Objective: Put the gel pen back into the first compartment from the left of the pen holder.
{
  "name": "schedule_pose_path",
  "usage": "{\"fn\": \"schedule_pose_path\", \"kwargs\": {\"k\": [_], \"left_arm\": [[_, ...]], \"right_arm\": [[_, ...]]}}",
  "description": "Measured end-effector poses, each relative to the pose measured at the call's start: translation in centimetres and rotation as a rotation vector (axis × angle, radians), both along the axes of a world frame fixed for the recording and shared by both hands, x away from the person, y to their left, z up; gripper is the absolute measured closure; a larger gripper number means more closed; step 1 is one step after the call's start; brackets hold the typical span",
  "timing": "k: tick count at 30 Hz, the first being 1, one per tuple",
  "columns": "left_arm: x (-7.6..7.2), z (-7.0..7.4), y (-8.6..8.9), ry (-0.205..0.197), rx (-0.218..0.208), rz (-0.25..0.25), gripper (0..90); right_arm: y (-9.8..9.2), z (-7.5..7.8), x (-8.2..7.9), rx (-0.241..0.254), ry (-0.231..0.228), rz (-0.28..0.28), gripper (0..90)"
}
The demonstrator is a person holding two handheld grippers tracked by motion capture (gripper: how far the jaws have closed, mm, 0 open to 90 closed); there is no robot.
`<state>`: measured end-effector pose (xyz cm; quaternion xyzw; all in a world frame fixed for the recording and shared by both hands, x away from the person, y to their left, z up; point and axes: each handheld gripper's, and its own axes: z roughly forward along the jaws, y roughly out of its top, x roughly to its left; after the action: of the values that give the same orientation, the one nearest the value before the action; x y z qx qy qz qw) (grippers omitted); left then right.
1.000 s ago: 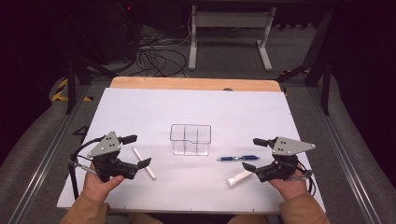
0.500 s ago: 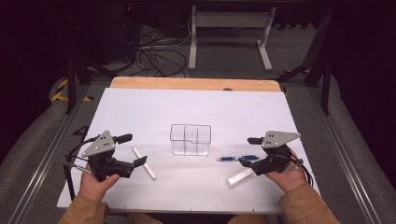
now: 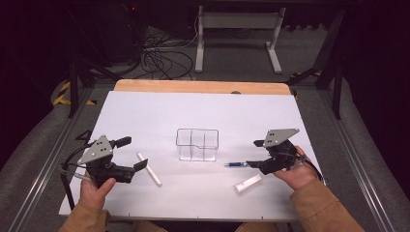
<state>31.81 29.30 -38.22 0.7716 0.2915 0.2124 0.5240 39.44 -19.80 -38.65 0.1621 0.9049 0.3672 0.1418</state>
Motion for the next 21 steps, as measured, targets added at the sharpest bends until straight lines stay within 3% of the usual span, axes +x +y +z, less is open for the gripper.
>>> {"fn": "schedule_pose_path", "kwargs": {"k": [21], "left_arm": [[-0.6, 0.0, 0.5, -0.031, -0.023, -0.005, 5.8]], "right_arm": [[1.8, -0.2, 2.0, -0.121, 0.052, 0.081, 29.7]]}}
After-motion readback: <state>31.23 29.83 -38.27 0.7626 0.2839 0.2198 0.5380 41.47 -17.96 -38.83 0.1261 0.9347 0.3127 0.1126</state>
